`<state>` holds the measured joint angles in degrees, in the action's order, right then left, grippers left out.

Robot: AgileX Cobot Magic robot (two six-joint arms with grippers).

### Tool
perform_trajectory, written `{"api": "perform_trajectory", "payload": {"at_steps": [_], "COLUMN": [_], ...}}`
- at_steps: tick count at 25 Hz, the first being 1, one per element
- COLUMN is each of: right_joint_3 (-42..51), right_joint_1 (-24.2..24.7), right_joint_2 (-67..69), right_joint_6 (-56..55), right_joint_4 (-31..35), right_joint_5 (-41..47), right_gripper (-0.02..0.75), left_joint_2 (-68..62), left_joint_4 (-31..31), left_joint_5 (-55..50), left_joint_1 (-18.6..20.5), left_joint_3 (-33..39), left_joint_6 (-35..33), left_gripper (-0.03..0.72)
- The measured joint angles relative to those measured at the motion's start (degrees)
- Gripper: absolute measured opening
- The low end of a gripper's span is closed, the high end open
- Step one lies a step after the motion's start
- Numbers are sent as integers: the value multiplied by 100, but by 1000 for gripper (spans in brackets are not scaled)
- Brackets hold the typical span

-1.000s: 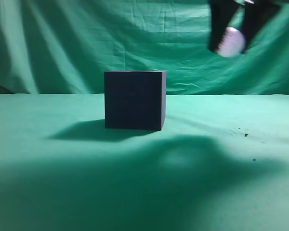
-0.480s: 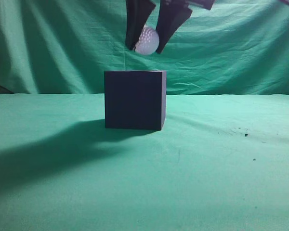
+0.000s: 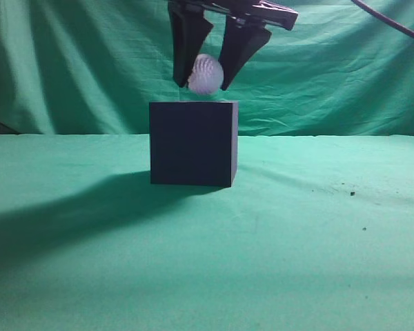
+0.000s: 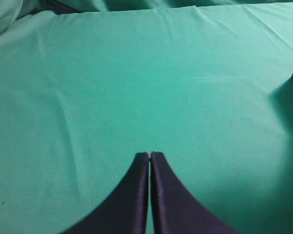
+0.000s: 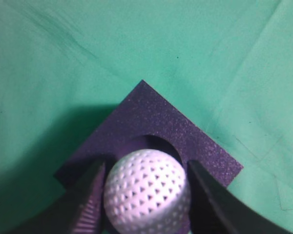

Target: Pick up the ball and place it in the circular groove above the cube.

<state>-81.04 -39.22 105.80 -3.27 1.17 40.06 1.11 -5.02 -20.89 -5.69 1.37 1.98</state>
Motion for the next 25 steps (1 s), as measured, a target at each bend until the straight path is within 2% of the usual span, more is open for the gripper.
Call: {"api": "perform_trajectory", "payload": {"at_steps": [4,5,10,14,16,17,19,25], "right_joint_3": [0,-14,-272,-493,-506,-506,-506,-394], "right_joint_1": [0,0,0,0,0,0,0,0], "right_joint_2": [0,0,-77,-464,-756,-934,-1279,-2325], "right_joint_6": [103,103,115,115,115,115,115,-102], "right_joint_4": [0,0,0,0,0,0,0,0], "right_joint_5": [-13,-13,273,739,898,972,1106,1989], "right_gripper": [535,551,535,265,102,65,0,0], "left_joint_2": [0,0,0,0,0,0,0,0], "left_joint_4": [0,0,0,0,0,0,0,0], "left_joint_5": [0,0,0,0,0,0,0,0], "left_joint_1": [0,0,0,0,0,0,0,0], "left_joint_3": [0,0,0,0,0,0,0,0], "left_joint_6": [0,0,0,0,0,0,0,0], "left_gripper": [0,0,0,0,0,0,0,0]}}
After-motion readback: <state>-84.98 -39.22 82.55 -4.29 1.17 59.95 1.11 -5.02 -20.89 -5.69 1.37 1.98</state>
